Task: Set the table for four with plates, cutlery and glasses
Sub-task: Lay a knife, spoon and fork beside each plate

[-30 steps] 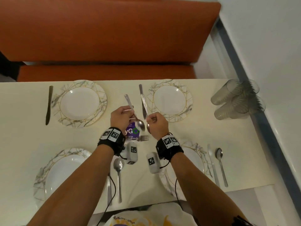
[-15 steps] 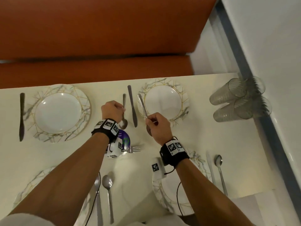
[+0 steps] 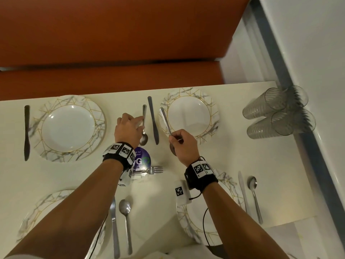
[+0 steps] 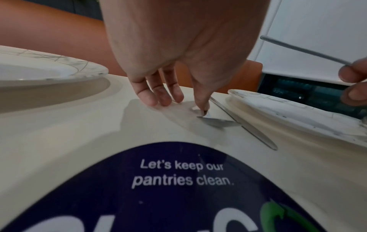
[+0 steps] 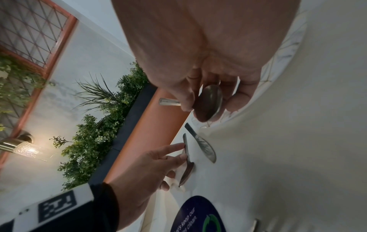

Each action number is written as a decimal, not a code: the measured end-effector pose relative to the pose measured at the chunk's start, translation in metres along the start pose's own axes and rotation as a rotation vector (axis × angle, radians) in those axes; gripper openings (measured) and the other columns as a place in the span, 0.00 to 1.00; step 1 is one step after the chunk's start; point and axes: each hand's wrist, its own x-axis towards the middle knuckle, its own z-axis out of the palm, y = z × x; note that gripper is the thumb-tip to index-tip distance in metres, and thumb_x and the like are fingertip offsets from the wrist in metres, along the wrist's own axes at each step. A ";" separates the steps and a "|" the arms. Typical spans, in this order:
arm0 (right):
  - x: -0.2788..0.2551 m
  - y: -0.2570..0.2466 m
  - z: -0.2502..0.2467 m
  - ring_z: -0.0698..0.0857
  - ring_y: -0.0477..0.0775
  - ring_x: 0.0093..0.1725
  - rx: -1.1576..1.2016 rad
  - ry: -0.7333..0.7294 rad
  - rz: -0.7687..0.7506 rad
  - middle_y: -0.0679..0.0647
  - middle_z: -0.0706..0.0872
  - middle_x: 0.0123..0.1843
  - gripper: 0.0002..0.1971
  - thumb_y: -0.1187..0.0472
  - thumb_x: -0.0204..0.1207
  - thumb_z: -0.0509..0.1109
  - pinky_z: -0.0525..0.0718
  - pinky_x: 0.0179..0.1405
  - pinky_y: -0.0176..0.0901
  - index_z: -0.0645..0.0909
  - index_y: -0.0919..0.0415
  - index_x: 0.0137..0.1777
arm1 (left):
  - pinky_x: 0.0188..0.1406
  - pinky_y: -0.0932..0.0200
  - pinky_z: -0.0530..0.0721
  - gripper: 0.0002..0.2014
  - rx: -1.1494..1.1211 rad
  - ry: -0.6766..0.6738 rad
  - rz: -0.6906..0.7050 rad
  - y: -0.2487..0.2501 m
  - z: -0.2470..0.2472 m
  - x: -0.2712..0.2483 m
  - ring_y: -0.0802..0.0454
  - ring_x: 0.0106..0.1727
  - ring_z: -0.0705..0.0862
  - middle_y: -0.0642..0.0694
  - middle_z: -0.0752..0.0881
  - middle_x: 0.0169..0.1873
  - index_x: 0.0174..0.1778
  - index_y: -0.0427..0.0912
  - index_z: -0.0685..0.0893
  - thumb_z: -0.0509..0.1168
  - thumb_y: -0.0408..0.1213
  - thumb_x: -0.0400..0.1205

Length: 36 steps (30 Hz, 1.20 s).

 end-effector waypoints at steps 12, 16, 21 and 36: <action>-0.001 0.011 -0.004 0.82 0.28 0.40 -0.007 0.037 -0.046 0.40 0.84 0.38 0.03 0.61 0.81 0.73 0.78 0.42 0.19 0.84 0.61 0.49 | 0.57 0.36 0.87 0.18 -0.028 -0.038 -0.074 0.009 0.005 0.016 0.35 0.64 0.77 0.38 0.79 0.62 0.73 0.52 0.86 0.69 0.42 0.86; 0.001 0.010 -0.004 0.82 0.28 0.38 -0.007 0.030 -0.046 0.40 0.84 0.37 0.04 0.61 0.81 0.72 0.77 0.40 0.18 0.84 0.62 0.49 | 0.56 0.35 0.87 0.18 -0.036 -0.036 -0.097 0.007 0.006 0.017 0.35 0.63 0.77 0.38 0.79 0.62 0.73 0.52 0.86 0.69 0.42 0.86; 0.003 0.011 -0.002 0.82 0.28 0.39 -0.010 0.029 -0.042 0.41 0.85 0.38 0.05 0.61 0.81 0.72 0.77 0.41 0.19 0.85 0.62 0.50 | 0.59 0.34 0.86 0.19 -0.069 -0.053 -0.097 0.007 0.005 0.018 0.35 0.64 0.77 0.37 0.79 0.63 0.74 0.52 0.85 0.69 0.41 0.86; 0.006 0.019 -0.014 0.83 0.34 0.41 -0.054 0.045 0.013 0.43 0.87 0.42 0.06 0.56 0.81 0.73 0.75 0.42 0.16 0.85 0.59 0.51 | 0.78 0.31 0.71 0.33 0.273 -0.127 0.087 0.024 0.005 0.032 0.35 0.83 0.64 0.40 0.66 0.83 0.82 0.62 0.74 0.71 0.61 0.80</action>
